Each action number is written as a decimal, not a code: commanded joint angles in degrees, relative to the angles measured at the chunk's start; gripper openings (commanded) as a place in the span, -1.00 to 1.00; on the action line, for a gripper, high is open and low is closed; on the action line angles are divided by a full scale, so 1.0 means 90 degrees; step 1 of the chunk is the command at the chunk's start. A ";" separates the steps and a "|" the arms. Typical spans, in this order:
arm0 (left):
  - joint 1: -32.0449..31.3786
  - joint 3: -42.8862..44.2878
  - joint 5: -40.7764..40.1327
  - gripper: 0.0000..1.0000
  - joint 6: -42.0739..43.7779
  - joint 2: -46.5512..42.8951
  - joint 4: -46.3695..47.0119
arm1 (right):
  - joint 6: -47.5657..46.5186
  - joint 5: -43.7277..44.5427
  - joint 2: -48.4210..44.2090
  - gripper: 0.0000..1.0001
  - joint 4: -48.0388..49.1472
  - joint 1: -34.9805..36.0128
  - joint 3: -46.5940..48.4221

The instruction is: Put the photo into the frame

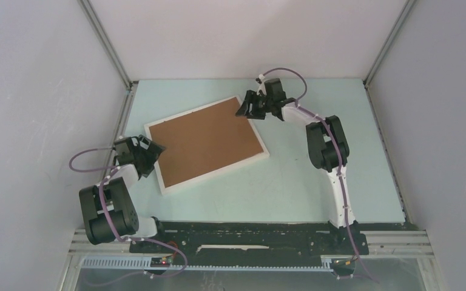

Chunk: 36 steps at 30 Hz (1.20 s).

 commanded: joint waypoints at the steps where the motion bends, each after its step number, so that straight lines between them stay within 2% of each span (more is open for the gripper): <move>1: -0.0422 -0.0090 0.1305 0.88 -0.0425 0.0098 -0.0031 | -0.0654 -0.0081 0.0567 0.40 -0.2122 0.0929 0.0457; 7: -0.0426 -0.0069 0.1345 0.88 -0.0432 0.0150 -0.0050 | -0.1691 0.1736 0.1008 0.42 -0.4433 0.1204 0.2204; 10: -0.0424 -0.0075 0.1302 0.88 -0.0409 0.0081 -0.0091 | -0.2111 0.3073 0.1013 0.51 -0.5101 0.1441 0.2763; 13: -0.0423 -0.0102 0.1300 0.88 -0.0393 0.0036 -0.0131 | -0.2490 0.3418 0.1341 0.51 -0.5714 0.1603 0.3588; 19: -0.0420 -0.0179 0.1319 0.89 -0.0388 -0.0104 -0.0188 | -0.2694 0.3798 0.1591 0.48 -0.5796 0.1920 0.3543; 26: -0.0423 -0.0222 0.1333 0.89 -0.0346 -0.0226 -0.0231 | -0.3052 0.4641 0.1403 0.59 -0.5896 0.1959 0.4085; 30: -0.0421 -0.0295 0.1323 0.89 -0.0398 -0.0294 -0.0231 | -0.2995 0.4257 0.0816 0.62 -0.5578 0.1765 0.3960; 33: -0.0436 -0.0381 0.1321 0.88 -0.0455 -0.0345 -0.0230 | -0.2607 0.3253 0.0412 0.61 -0.5504 0.1447 0.3850; 36: -0.0533 -0.0521 0.1361 0.88 -0.0549 -0.0422 -0.0233 | -0.2190 0.2040 -0.0317 0.62 -0.4823 0.1057 0.2879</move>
